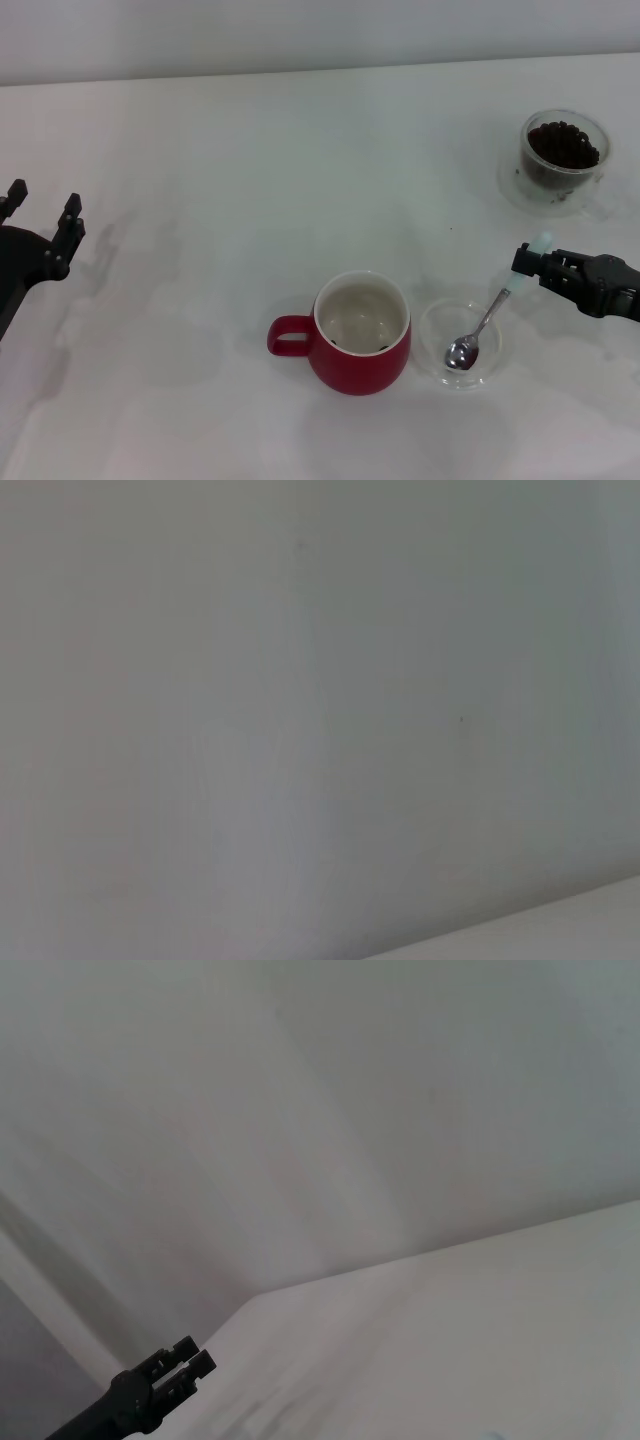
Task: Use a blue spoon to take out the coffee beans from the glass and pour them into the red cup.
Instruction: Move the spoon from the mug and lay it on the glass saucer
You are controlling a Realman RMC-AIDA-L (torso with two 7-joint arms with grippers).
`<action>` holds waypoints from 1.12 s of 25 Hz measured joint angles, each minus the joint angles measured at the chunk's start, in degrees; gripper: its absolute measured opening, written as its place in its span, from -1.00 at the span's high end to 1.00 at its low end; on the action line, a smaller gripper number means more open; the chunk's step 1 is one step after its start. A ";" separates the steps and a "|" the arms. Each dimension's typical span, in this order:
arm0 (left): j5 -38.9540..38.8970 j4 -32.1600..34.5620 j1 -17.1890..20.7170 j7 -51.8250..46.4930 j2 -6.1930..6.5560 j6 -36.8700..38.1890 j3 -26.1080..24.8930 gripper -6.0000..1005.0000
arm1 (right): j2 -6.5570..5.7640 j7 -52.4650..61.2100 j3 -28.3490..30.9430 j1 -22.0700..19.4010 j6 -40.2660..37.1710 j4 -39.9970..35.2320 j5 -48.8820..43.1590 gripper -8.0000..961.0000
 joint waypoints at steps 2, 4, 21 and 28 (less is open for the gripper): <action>0.00 0.00 0.03 0.00 0.00 0.00 0.00 -0.21 | 0.04 0.00 -0.07 0.00 -0.09 -0.01 -0.07 0.66; 0.00 0.00 0.04 0.00 0.00 0.00 -0.01 -0.21 | 0.12 -0.02 -0.18 0.06 -0.21 -0.02 -0.39 0.66; 0.00 0.00 0.39 0.00 0.00 0.00 0.08 -0.21 | 0.54 0.77 -0.78 1.57 -3.65 0.29 -2.90 0.65; 0.00 0.00 0.42 0.00 0.00 0.00 0.07 -0.21 | 0.67 0.90 -0.77 1.58 -5.51 0.07 -2.93 0.48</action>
